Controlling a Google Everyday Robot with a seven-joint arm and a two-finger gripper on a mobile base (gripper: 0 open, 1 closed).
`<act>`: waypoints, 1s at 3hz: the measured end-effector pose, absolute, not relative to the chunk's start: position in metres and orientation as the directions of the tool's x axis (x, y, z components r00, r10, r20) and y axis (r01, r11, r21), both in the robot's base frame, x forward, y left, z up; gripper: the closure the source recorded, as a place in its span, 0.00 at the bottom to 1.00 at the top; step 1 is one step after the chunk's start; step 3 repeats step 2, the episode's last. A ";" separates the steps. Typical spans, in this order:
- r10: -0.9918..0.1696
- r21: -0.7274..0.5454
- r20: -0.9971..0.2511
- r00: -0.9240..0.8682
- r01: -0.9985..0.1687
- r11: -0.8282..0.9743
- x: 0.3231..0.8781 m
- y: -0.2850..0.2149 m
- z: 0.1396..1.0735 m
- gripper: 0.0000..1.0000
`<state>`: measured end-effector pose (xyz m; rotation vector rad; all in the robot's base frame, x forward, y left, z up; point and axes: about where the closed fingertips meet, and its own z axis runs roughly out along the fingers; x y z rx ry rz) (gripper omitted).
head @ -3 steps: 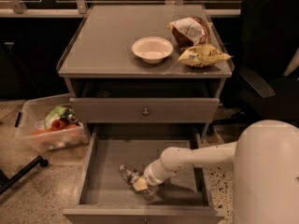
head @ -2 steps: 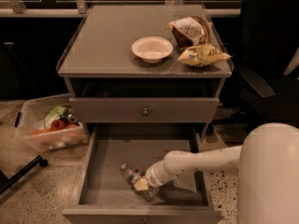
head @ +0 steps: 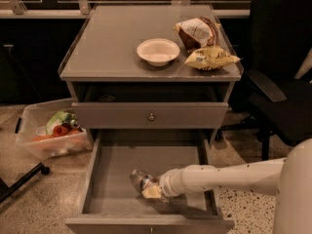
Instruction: Place water bottle into middle drawer
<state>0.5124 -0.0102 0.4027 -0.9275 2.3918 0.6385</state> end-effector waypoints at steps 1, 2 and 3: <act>-0.475 0.187 -0.656 -0.586 -0.736 0.651 0.521 -0.012 0.434 0.00; -0.473 0.187 -0.659 -0.585 -0.736 0.651 0.521 -0.012 0.436 0.00; -0.473 0.187 -0.659 -0.585 -0.736 0.651 0.521 -0.012 0.436 0.00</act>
Offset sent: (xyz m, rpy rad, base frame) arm 0.0076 -0.0015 0.0284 0.0147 -0.0835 0.0057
